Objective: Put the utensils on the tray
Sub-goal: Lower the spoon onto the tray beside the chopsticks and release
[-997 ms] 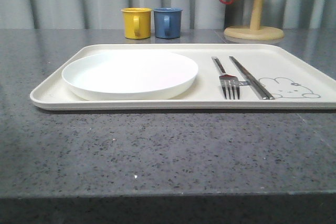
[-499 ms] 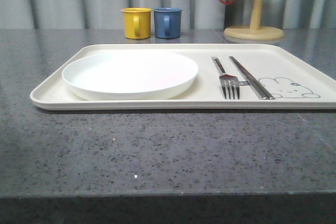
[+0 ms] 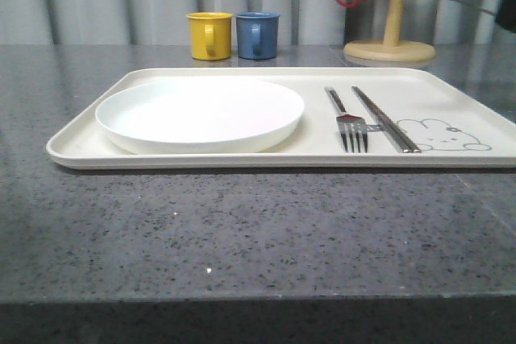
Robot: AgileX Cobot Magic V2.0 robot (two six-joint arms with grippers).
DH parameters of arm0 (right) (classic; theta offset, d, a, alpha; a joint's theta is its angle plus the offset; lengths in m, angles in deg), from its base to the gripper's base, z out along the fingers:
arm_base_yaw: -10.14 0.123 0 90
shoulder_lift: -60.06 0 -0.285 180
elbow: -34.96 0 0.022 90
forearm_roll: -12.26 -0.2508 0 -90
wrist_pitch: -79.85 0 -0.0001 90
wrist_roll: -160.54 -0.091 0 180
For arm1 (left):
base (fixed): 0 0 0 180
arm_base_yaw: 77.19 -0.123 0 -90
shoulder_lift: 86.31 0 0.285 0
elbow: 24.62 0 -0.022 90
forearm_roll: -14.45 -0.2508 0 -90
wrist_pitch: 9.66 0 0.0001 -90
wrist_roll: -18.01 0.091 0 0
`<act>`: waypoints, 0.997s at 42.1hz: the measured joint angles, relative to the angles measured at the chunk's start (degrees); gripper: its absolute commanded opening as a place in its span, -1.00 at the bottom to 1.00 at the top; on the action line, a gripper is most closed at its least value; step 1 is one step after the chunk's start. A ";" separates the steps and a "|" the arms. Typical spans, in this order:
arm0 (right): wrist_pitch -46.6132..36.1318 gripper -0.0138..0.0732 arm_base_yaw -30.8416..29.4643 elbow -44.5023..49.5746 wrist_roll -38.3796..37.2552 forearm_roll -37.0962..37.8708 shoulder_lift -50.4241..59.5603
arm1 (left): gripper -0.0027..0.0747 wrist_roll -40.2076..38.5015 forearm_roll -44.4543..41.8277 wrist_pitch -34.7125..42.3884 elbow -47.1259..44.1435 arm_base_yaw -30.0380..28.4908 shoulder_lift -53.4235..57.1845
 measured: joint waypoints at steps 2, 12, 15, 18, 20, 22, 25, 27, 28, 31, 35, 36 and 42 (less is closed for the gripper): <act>-0.51 -0.93 1.42 1.07 0.00 -1.23 -0.13 | 0.26 0.00 0.00 0.00 0.00 0.00 0.00; -5.93 -0.91 5.44 8.00 -0.54 -3.48 -2.44 | 0.26 0.00 0.00 0.00 0.00 0.00 0.00; -7.45 -0.83 5.44 9.00 -1.32 -3.48 -2.76 | 0.26 0.00 0.00 0.00 0.00 0.00 0.00; -8.69 -0.73 5.44 9.54 -1.62 -3.48 -2.71 | 0.26 0.00 0.00 0.00 0.00 0.00 0.00; -9.00 -0.66 5.44 9.67 -1.62 -3.48 -2.71 | 0.26 0.00 0.00 0.00 0.00 0.00 0.00; -9.38 -0.60 5.44 9.67 -1.62 -3.48 -2.71 | 0.26 0.00 0.00 0.00 0.00 0.00 0.00; -9.63 -0.53 5.44 9.67 -1.62 -3.48 -2.71 | 0.26 0.00 0.00 0.00 0.00 0.00 0.00; -9.76 -0.51 5.44 9.67 -1.71 -3.48 -2.71 | 0.26 0.00 0.00 0.00 0.00 0.00 0.00; -9.84 -0.50 5.44 9.67 -1.71 -3.48 -2.71 | 0.26 0.00 0.00 0.00 0.00 0.00 0.00; -9.84 -0.49 5.44 9.67 -1.71 -3.48 -2.71 | 0.26 0.00 0.00 0.00 0.00 0.00 0.00; -9.84 -0.49 5.44 9.67 -1.75 -3.48 -2.82 | 0.26 0.00 0.00 0.00 0.00 0.00 0.00; -9.72 -0.49 5.44 9.67 -1.84 -3.48 -2.80 | 0.26 0.00 0.00 0.00 0.00 0.00 0.00; -8.18 -0.43 5.44 9.67 -1.84 -3.48 -3.46 | 0.26 0.00 0.00 0.00 0.00 0.00 0.00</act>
